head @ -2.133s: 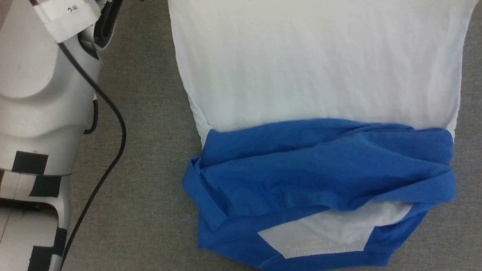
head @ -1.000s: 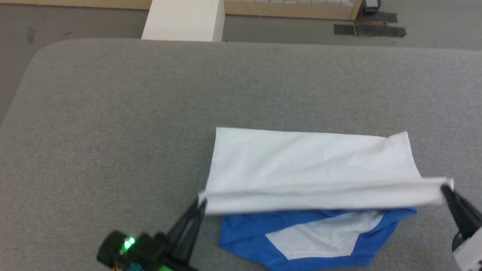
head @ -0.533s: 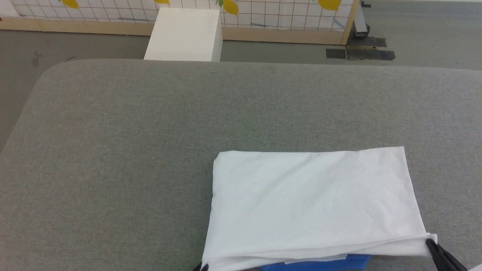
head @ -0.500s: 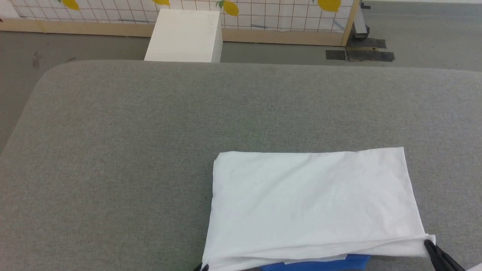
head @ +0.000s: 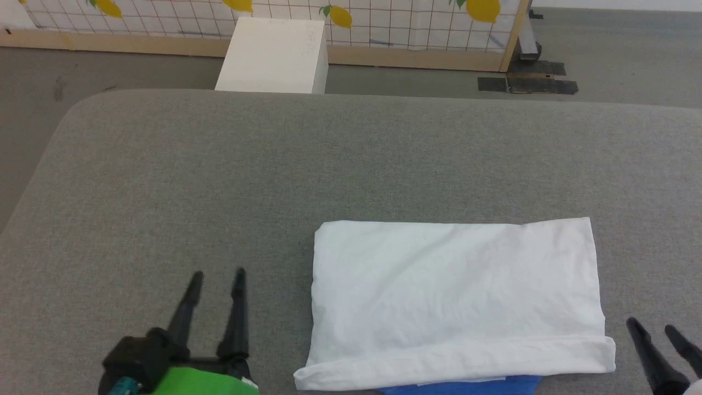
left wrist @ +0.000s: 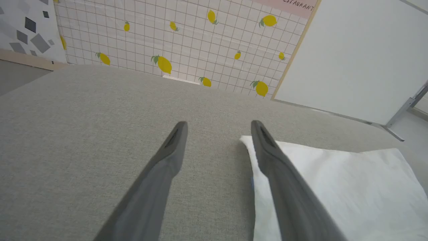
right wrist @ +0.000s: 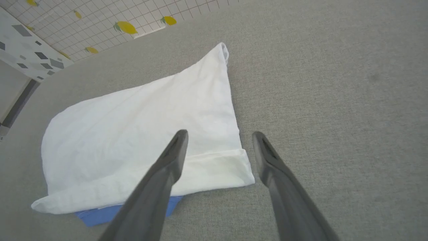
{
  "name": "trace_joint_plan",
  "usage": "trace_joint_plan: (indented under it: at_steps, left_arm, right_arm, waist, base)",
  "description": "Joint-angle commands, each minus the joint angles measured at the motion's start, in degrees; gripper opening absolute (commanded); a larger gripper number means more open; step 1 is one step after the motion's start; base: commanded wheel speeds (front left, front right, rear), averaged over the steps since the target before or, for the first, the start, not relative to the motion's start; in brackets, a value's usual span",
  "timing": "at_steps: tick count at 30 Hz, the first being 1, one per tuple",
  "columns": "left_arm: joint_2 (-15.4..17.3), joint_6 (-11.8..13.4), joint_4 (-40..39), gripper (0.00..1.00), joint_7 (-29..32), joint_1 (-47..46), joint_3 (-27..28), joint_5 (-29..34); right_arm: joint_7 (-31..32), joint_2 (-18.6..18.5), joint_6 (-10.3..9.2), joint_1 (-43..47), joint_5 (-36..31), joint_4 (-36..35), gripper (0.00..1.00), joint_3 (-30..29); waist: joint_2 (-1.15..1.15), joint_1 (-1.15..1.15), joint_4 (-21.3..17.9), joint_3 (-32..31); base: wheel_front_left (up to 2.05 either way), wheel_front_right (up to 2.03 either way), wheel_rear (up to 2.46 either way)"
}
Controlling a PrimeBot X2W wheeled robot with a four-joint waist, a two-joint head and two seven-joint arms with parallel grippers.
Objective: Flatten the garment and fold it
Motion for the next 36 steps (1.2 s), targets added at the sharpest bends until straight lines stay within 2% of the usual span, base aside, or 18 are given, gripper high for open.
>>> trace_joint_plan:
  at_steps: [1,6,12,20,25,26,27,28,29,33,36]
  left_arm:
    - [-1.54,0.47,-2.50,1.00,-0.24,1.06,2.31,1.61]
    - [-6.02,0.38,-10.00,1.00,-0.25,0.58,7.91,8.90]
    - [-8.68,-1.23,-11.62,1.00,-0.25,-0.94,8.17,15.28]
    - [-11.02,-2.21,-11.26,1.00,-0.26,-2.13,8.04,18.35]
    - [-11.74,-2.92,-10.92,1.00,-0.26,-2.48,7.87,19.09]
    - [-11.86,-3.01,-10.83,1.00,-0.26,-2.50,7.90,19.21]
    - [-11.94,-3.07,-10.77,1.00,-0.26,-2.48,7.95,19.28]
    - [-12.04,-3.18,-10.70,1.00,-0.26,-2.43,8.01,19.30]
    - [-12.11,-3.26,-10.62,1.00,-0.26,-2.36,8.06,19.29]
    - [-12.37,-3.55,-10.00,1.00,-0.26,-1.81,8.40,19.18]
    - [-12.48,-3.77,-9.74,1.00,-0.26,-1.32,8.75,18.91]
  right_arm:
    - [0.41,-0.60,-0.09,-2.19,-0.01,-0.68,1.00,-0.45]
    - [2.97,-2.16,-0.09,-7.63,-2.25,0.98,1.00,-0.71]
    - [6.27,-4.00,-0.09,-12.84,-4.20,7.10,1.00,2.60]
    - [6.39,-6.71,-0.09,-16.78,-5.58,15.68,1.00,5.38]
    - [6.33,-7.91,-0.09,-17.59,-4.24,19.58,1.00,7.28]
    - [6.51,-8.17,-0.09,-17.65,-3.43,20.16,0.89,8.18]
    - [6.70,-8.27,-0.09,-17.72,-2.63,20.58,0.47,8.82]
    - [7.30,-8.39,-0.09,-17.72,-1.62,21.11,0.11,9.76]
    - [7.89,-8.64,-0.09,-17.66,-0.97,21.44,0.00,10.61]
    - [7.59,-8.75,-0.09,-18.21,-0.31,22.71,0.00,11.03]
    - [6.14,-8.39,-0.09,-18.97,-0.77,23.53,0.00,8.96]
  waist:
    - [0.00,0.00,-0.02,0.70]
    - [0.00,0.00,0.31,3.07]
    - [0.00,0.00,1.28,6.79]
    - [0.00,0.00,3.43,10.25]
    - [0.00,0.00,4.84,11.05]
    - [0.00,0.00,5.11,11.06]
    - [0.00,0.00,5.25,11.04]
    - [0.00,0.00,5.41,10.97]
    - [0.00,0.00,5.51,10.85]
    - [0.00,0.00,5.54,9.55]
    - [0.00,0.00,5.19,8.13]
  base:
    - [0.00,0.00,0.00]
    - [0.00,0.00,0.00]
    - [0.00,0.00,0.00]
    - [0.00,0.00,0.00]
    - [0.00,0.00,0.00]
    - [0.00,0.00,0.00]
    - [0.00,0.00,0.00]
    - [0.00,0.00,0.00]
    - [0.00,0.00,0.00]
    - [0.00,0.00,0.00]
    - [0.00,0.00,0.00]
